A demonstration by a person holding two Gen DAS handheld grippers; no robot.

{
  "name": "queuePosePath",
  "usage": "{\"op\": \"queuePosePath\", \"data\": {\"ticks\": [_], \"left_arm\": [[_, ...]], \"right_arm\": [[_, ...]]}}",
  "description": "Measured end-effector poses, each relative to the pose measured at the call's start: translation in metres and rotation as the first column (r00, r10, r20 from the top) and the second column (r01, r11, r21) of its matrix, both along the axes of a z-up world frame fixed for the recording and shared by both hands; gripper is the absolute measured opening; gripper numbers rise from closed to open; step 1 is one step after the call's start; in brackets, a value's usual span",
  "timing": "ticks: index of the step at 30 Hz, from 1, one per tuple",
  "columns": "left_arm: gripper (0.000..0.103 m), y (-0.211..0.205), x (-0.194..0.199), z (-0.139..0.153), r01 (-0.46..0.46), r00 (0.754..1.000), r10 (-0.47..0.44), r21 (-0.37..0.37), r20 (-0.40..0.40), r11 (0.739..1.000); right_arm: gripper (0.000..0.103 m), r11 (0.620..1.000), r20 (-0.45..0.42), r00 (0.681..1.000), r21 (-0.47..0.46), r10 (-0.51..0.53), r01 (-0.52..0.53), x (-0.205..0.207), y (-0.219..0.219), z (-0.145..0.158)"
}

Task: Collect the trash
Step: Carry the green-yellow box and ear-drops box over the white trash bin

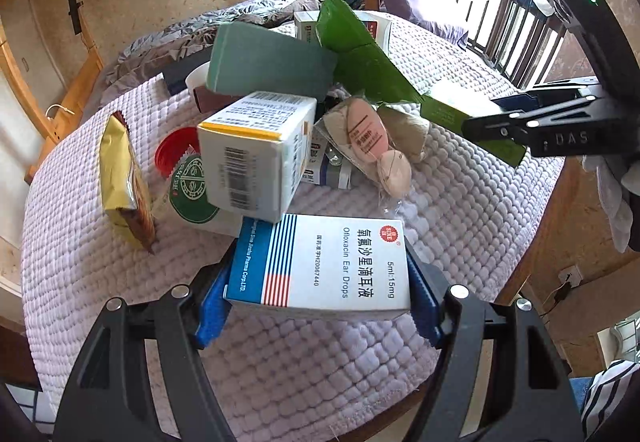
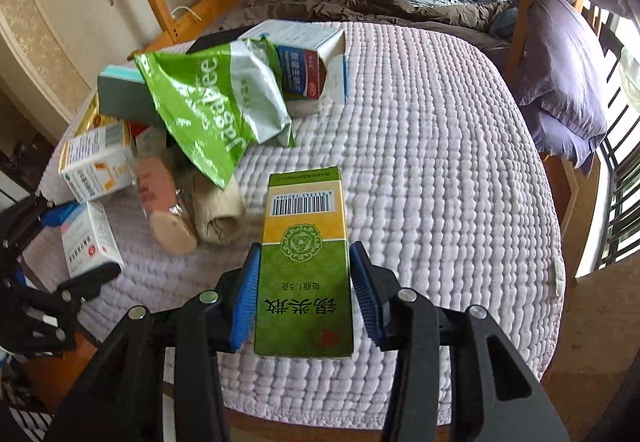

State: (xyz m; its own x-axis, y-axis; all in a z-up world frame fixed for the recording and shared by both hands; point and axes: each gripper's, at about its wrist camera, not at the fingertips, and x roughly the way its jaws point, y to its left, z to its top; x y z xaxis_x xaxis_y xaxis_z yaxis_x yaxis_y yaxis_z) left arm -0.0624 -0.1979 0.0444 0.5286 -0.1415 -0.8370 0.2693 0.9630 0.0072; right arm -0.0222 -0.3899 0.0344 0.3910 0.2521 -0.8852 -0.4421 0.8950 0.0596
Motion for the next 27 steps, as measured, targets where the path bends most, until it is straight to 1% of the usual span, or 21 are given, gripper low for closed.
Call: {"op": "queuePosePath", "data": {"ticks": [4,6,7,8,10,13,15,16,17,27], "left_arm": [[0.075,0.000,-0.004,-0.011,-0.002,1.000,0.002,0.005,-0.024,1.000],[0.077,-0.001,-0.002,-0.015,-0.012,1.000,0.012,0.025,-0.018,1.000],[0.079,-0.001,-0.002,-0.016,-0.014,1.000,0.014,0.025,-0.021,1.000],[0.082,-0.002,-0.001,-0.016,-0.019,1.000,0.019,0.025,-0.018,1.000],[0.084,-0.002,-0.001,-0.017,-0.027,0.999,0.027,0.027,-0.018,0.999],[0.084,0.002,-0.002,-0.017,-0.037,0.999,0.037,0.013,-0.019,0.999],[0.080,0.002,-0.003,-0.017,-0.040,0.999,0.040,0.013,-0.018,0.999],[0.076,0.004,-0.005,-0.016,-0.040,0.999,0.040,0.009,-0.019,0.999],[0.076,0.005,-0.007,-0.015,-0.042,0.999,0.042,0.006,-0.021,0.999],[0.075,0.012,-0.033,0.001,-0.068,0.998,0.068,-0.033,-0.008,0.997]], "right_arm": [[0.044,0.998,0.013,1.000,-0.067,0.018,-0.017,-0.016,0.006,-0.015],[0.046,0.996,0.031,0.999,-0.085,0.017,-0.015,-0.022,0.009,-0.020],[0.053,0.996,0.043,0.999,-0.086,0.012,-0.009,-0.023,0.008,-0.020],[0.056,0.996,0.043,0.999,-0.086,0.008,-0.004,-0.022,0.009,-0.022],[0.057,0.997,0.046,0.999,-0.077,0.001,0.003,-0.022,0.008,-0.023],[0.057,0.998,0.043,0.999,-0.061,-0.002,0.004,-0.023,0.003,-0.023],[0.053,0.998,0.045,0.999,-0.059,0.008,-0.005,-0.023,0.003,-0.024],[0.044,0.999,0.043,0.999,-0.053,0.015,-0.013,-0.024,0.002,-0.023],[0.041,0.999,0.041,0.999,-0.045,0.021,-0.019,-0.026,0.001,-0.022],[0.041,0.997,0.031,0.997,0.034,0.067,-0.068,-0.066,-0.001,-0.006]]}}
